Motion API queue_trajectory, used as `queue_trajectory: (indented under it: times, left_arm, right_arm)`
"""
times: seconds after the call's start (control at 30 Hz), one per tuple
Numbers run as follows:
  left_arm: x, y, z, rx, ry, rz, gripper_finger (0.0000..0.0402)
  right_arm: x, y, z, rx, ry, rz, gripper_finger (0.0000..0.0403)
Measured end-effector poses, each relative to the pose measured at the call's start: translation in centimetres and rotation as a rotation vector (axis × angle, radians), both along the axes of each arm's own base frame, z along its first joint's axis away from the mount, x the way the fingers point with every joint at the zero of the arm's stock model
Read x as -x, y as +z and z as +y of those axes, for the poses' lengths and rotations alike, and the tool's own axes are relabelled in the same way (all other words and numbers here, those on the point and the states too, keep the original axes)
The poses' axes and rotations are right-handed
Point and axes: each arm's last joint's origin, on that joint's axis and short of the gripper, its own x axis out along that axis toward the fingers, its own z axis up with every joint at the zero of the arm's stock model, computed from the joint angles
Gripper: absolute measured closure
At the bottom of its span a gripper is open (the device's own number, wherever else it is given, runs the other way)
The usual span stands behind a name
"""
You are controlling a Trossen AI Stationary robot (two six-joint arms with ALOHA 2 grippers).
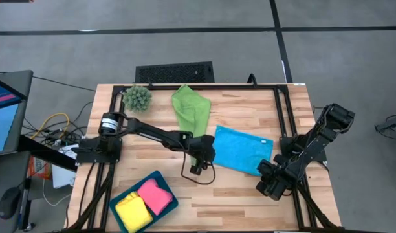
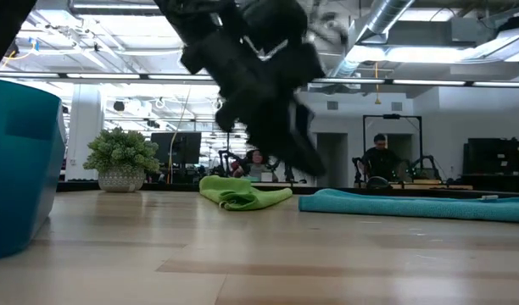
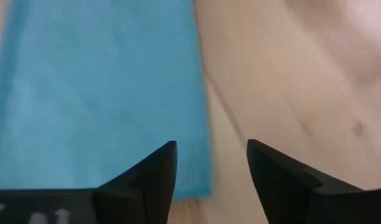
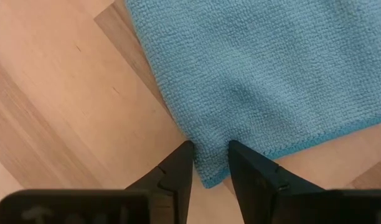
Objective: Fold microfiber towels
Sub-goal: Fold the blue microfiber towel
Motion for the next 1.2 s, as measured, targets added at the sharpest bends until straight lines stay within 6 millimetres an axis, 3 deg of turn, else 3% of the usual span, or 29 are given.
queue_trajectory:
  times: [0.37,0.57,0.8,0.97,1.13,1.2]
  left_arm:
    - [-0.4,-3.0,0.0,-0.046,0.004,0.074,0.0209]
    - [-0.3,-3.6,0.1,-0.011,0.093,0.111,0.0216]
    - [-0.2,-3.9,0.0,0.079,0.172,0.159,0.0311]
    - [-0.3,-4.0,-0.1,0.098,0.247,0.161,0.0385]
    - [-0.2,-4.0,-0.5,0.252,0.332,0.205,0.0394]
    - [-0.1,-4.0,-1.2,0.326,0.333,0.235,0.0395]
  right_arm:
    - [0.0,0.0,0.0,-0.003,-0.002,0.002,0.0274]
    - [0.0,0.0,0.0,-0.005,-0.009,0.0,0.0274]
    - [-0.1,0.0,0.1,-0.011,-0.009,-0.006,0.0285]
    - [-0.2,0.0,0.3,-0.03,-0.009,-0.021,0.0319]
    - [-0.8,0.1,1.1,-0.112,0.003,-0.077,0.0385]
    - [-0.9,0.3,1.5,-0.147,0.01,-0.096,0.0393]
